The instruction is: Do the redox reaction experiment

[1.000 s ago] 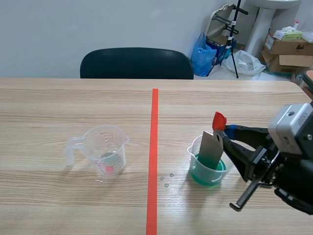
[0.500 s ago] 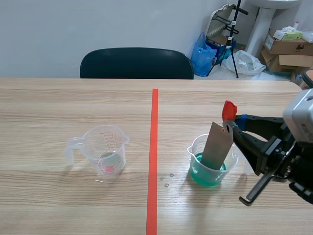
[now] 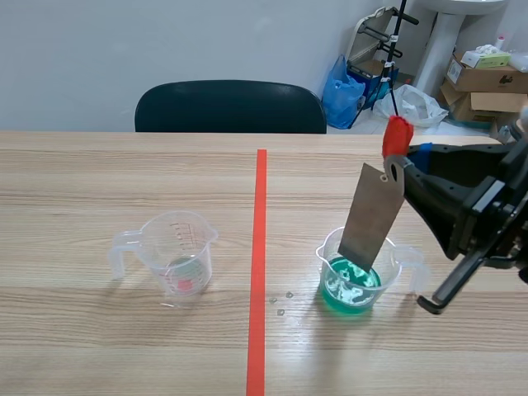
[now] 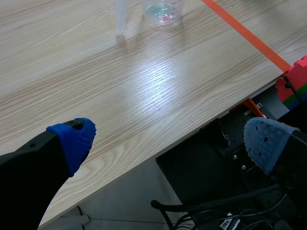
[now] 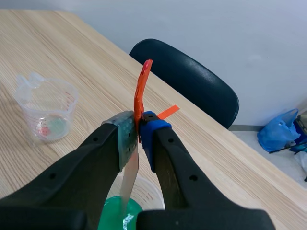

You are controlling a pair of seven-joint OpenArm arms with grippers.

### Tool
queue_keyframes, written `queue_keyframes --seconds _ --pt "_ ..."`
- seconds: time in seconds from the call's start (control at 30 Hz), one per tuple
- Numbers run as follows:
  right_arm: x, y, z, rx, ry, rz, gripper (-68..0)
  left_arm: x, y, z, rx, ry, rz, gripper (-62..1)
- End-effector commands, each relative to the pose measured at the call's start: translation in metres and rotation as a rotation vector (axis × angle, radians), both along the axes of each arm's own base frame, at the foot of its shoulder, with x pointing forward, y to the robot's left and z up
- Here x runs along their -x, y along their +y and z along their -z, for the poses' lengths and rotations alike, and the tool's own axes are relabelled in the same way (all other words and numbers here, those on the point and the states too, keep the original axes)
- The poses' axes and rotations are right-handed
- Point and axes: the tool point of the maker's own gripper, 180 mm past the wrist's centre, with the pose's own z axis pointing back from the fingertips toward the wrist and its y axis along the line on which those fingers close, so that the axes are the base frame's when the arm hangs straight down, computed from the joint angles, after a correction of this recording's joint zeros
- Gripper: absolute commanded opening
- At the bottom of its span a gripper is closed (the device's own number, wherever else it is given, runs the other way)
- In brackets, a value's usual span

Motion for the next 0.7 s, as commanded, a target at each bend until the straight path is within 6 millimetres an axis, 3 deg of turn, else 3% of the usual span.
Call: queue_keyframes --seconds 0.0,0.67 --pt "-0.001 0.001 -0.013 -0.014 -0.025 -0.009 -65.6 -0.003 -0.006 -0.006 0.03 -0.025 -0.002 1.4" --pt "-0.006 0.002 -0.054 0.009 -0.038 0.026 -65.6 -0.003 -0.006 -0.006 0.03 -0.025 -0.002 1.4"
